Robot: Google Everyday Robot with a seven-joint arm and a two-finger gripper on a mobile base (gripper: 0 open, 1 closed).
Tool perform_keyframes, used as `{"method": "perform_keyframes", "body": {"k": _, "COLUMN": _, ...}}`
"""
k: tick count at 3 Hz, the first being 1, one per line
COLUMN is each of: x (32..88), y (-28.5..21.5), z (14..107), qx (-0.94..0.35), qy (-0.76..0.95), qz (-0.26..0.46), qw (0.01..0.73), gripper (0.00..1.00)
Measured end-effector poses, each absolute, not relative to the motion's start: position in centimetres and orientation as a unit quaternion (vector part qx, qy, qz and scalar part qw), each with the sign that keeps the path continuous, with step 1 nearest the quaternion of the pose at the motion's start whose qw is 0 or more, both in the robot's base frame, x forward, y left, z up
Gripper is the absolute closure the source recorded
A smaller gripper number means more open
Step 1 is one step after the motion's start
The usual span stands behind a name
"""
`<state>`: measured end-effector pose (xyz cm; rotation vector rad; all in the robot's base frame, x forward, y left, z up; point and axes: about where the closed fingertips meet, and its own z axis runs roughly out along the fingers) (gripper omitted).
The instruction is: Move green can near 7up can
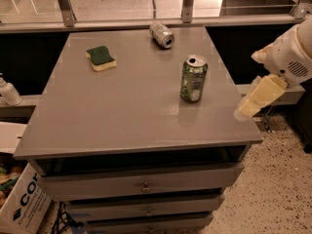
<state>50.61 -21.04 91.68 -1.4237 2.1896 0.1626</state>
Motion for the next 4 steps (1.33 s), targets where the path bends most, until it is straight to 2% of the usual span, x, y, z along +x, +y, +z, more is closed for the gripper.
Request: {"method": "perform_keyframes", "body": {"k": 4, "x": 58.7, "y": -13.7, "z": 85.6, "qx": -0.518, "qy": 0.727, "qz": 0.235, "qw": 0.384, "gripper": 0.0}}
